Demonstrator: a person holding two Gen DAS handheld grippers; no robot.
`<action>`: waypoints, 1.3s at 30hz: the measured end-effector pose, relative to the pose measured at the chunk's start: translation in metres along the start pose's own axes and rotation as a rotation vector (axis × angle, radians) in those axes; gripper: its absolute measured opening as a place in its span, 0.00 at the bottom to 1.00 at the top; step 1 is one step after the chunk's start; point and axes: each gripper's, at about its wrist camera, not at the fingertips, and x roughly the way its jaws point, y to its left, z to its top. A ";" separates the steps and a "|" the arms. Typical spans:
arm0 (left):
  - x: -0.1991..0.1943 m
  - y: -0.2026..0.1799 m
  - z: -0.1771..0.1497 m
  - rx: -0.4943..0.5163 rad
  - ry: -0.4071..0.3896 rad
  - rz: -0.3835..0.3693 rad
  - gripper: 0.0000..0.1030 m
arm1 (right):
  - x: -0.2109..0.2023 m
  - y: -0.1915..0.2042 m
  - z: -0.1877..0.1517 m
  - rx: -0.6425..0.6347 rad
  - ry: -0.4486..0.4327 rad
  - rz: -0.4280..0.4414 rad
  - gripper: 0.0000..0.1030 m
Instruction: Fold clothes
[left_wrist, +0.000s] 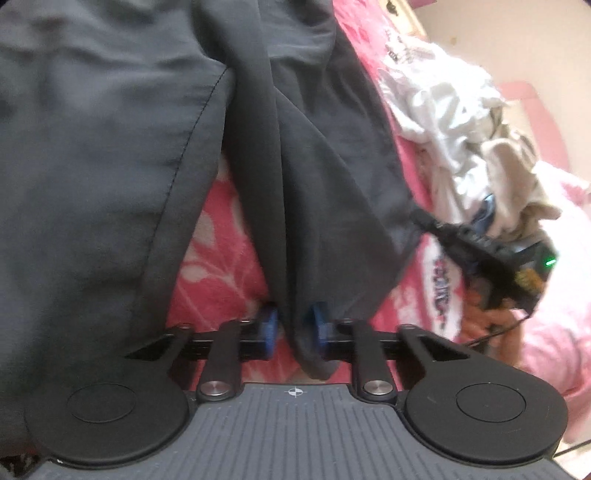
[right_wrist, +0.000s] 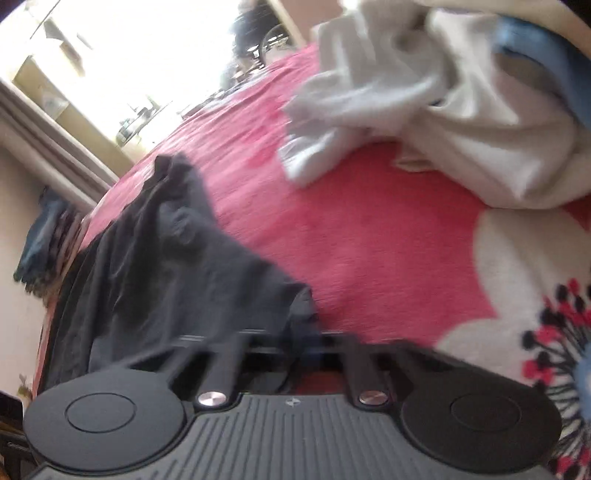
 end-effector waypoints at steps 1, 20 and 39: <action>-0.003 -0.002 0.001 0.006 0.000 -0.018 0.05 | -0.007 0.004 0.001 -0.009 -0.029 -0.004 0.03; -0.001 0.010 0.006 -0.052 0.105 -0.120 0.21 | -0.023 -0.064 0.003 0.311 -0.092 -0.197 0.17; 0.055 -0.041 0.024 -0.055 0.151 -0.073 0.00 | -0.023 -0.040 -0.026 0.482 -0.007 -0.024 0.04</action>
